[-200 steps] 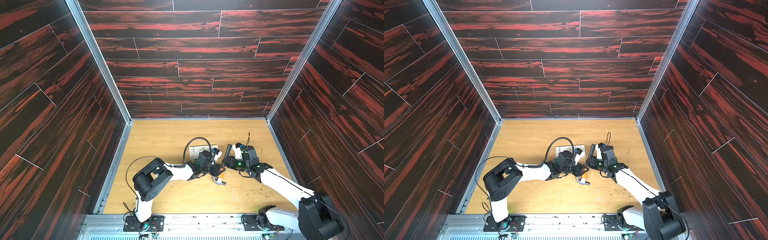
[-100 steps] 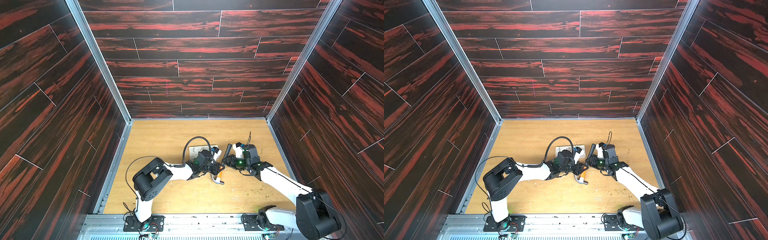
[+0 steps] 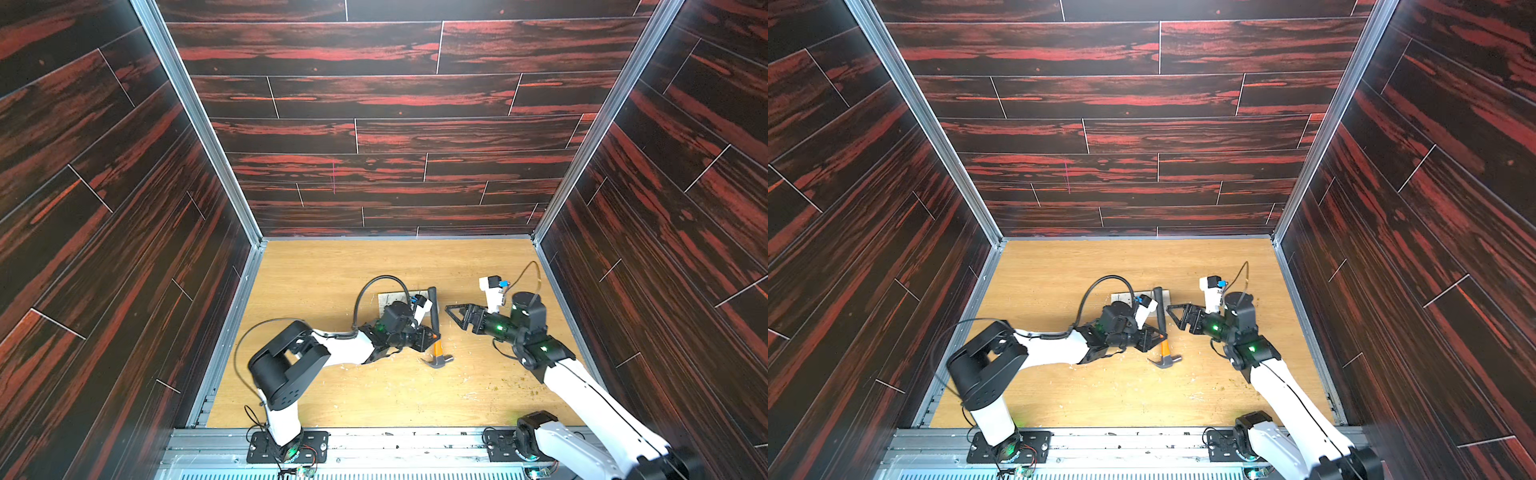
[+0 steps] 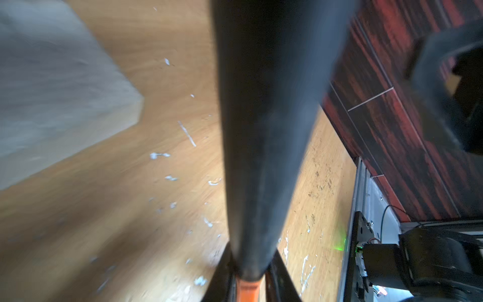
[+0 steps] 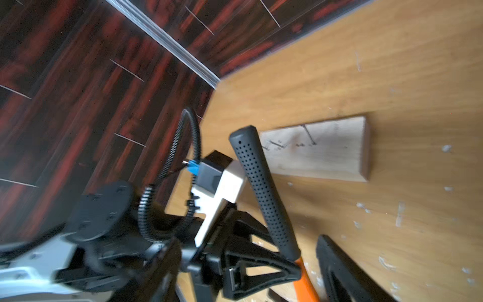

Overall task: Use a claw hammer to pull out a nail
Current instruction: Pick up the hammer at the center of the board.

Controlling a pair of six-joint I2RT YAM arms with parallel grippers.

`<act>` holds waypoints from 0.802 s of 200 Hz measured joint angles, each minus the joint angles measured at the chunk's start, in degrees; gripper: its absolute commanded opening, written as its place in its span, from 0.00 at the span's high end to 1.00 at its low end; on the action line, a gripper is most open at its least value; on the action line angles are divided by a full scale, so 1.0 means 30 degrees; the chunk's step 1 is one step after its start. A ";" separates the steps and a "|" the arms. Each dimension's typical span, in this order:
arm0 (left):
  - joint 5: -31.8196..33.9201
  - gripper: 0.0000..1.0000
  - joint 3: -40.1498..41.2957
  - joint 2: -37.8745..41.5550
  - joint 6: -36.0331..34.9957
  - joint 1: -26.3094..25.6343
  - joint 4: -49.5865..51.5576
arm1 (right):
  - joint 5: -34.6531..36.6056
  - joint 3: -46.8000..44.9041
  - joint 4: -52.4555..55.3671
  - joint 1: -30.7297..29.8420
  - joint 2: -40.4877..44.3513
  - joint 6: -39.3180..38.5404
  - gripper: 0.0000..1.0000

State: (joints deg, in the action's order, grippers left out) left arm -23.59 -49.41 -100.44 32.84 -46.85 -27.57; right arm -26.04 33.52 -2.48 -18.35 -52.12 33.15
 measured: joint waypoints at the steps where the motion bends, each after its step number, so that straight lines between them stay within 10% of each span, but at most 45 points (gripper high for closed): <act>1: 0.0000 1.00 0.0029 0.0051 -0.0007 0.0015 0.0015 | -0.0051 -0.0051 -0.0058 0.0007 0.0102 -0.0029 0.11; 48: -0.0219 1.00 0.1836 0.3956 0.0408 0.0765 -0.0481 | -0.2790 -0.0481 -0.1056 0.0073 0.0918 -0.2113 0.13; 160: -0.2754 1.00 0.1982 0.6368 -0.0036 0.0794 0.0197 | -0.8845 0.5967 -0.1610 -0.1107 -0.6892 -0.3650 0.36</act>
State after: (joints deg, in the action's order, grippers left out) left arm -31.86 -43.46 -81.34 32.73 -44.47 -26.98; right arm -52.58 51.42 -7.31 -21.67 -72.79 22.20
